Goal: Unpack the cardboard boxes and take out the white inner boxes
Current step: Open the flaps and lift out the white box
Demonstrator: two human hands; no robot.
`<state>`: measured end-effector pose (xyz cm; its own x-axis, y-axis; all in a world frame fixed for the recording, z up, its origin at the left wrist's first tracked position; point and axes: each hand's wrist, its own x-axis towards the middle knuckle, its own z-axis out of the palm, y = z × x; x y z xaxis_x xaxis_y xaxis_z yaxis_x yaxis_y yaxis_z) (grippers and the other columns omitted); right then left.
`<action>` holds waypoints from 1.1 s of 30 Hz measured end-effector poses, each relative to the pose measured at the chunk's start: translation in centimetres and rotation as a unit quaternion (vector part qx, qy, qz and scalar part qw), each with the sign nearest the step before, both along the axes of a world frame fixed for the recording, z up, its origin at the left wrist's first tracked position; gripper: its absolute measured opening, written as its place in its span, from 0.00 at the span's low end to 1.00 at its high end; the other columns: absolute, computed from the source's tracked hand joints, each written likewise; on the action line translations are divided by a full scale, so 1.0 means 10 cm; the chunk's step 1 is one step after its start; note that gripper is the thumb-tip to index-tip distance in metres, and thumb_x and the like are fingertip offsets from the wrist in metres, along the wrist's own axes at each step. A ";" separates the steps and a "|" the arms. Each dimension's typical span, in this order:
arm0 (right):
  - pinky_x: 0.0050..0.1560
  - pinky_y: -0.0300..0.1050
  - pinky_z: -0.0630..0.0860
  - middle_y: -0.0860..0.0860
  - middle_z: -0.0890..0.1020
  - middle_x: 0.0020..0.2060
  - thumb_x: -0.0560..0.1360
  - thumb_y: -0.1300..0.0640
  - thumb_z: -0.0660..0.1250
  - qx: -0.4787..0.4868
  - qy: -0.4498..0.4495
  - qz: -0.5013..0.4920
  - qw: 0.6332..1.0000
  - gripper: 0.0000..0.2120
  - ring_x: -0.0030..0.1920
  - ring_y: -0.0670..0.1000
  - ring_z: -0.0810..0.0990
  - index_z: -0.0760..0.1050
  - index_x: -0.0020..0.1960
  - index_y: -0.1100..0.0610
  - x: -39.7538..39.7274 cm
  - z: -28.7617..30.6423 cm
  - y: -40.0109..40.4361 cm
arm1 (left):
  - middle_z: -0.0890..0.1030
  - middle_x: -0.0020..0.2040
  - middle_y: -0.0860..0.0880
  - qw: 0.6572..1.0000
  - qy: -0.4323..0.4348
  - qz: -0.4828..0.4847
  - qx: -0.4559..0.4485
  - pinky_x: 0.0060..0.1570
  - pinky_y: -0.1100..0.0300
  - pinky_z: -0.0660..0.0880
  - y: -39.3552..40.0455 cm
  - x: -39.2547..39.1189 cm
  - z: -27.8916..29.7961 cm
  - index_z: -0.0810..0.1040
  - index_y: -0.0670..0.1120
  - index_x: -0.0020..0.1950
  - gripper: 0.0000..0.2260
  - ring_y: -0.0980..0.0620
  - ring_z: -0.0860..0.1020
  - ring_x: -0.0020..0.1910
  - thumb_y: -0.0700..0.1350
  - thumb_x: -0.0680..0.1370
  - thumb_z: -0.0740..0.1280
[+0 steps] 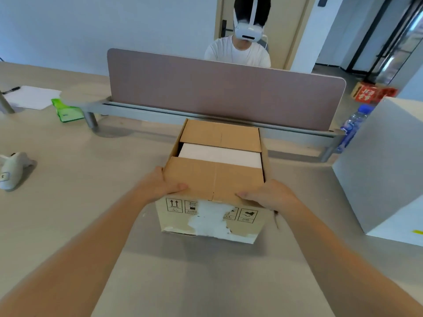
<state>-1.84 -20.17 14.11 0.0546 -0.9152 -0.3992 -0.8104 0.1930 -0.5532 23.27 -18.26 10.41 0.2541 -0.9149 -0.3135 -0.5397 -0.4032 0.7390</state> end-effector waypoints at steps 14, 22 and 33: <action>0.72 0.63 0.50 0.50 0.64 0.71 0.76 0.35 0.50 -0.152 0.276 0.061 0.947 0.32 0.71 0.54 0.61 0.57 0.72 0.53 0.54 -0.24 -0.30 | 0.58 0.76 0.52 0.890 -0.355 -0.274 -0.082 0.71 0.38 0.43 -0.54 -0.06 0.03 0.52 0.51 0.76 0.37 0.48 0.57 0.74 0.68 0.74 0.55; 0.71 0.64 0.44 0.55 0.61 0.71 0.80 0.43 0.47 -0.195 0.304 0.083 0.929 0.25 0.71 0.55 0.61 0.53 0.74 0.53 0.54 0.07 -0.24 | 0.64 0.71 0.47 0.885 -0.363 -0.244 -0.158 0.73 0.45 0.45 -0.43 -0.06 0.31 0.57 0.48 0.75 0.34 0.44 0.59 0.71 0.66 0.75 0.56; 0.53 0.47 0.68 0.51 0.77 0.50 0.80 0.52 0.52 -0.366 0.188 0.111 0.905 0.14 0.52 0.53 0.75 0.73 0.55 0.56 0.27 0.69 0.59 | 0.78 0.49 0.52 0.884 -0.320 -0.194 -0.282 0.48 0.57 0.71 0.42 -0.16 1.03 0.78 0.50 0.50 0.16 0.49 0.76 0.51 0.59 0.79 0.56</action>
